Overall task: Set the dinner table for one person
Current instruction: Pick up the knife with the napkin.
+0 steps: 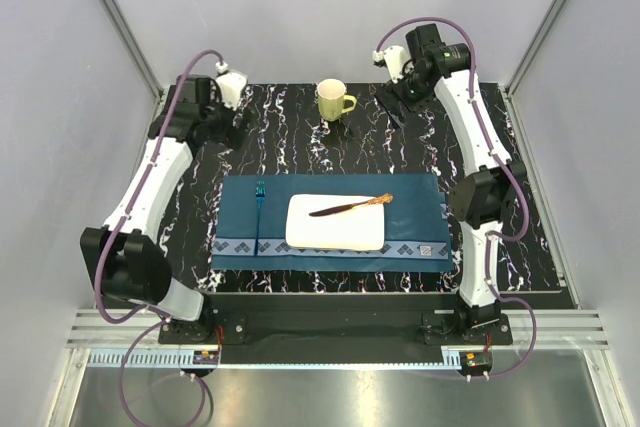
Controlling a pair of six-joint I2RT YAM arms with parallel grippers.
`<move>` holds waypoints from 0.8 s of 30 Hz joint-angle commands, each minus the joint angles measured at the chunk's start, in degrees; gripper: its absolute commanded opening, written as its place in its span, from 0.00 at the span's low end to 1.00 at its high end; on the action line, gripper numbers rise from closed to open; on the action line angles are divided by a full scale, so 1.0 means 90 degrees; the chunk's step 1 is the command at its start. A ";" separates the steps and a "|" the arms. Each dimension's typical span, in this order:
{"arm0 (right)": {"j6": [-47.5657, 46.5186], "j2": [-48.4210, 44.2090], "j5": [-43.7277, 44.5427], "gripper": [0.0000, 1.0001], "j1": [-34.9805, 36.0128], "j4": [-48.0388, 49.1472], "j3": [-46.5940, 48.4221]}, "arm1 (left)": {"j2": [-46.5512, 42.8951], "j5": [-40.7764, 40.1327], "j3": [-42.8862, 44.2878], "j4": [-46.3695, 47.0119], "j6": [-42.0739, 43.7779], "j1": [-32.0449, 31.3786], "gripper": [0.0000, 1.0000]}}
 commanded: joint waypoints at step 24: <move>-0.1788 -0.1671 -0.0216 0.78 0.1392 -0.0140 -0.3866 | 0.1931 0.1075 -0.0229 -0.0244 0.3217 -0.2060 0.99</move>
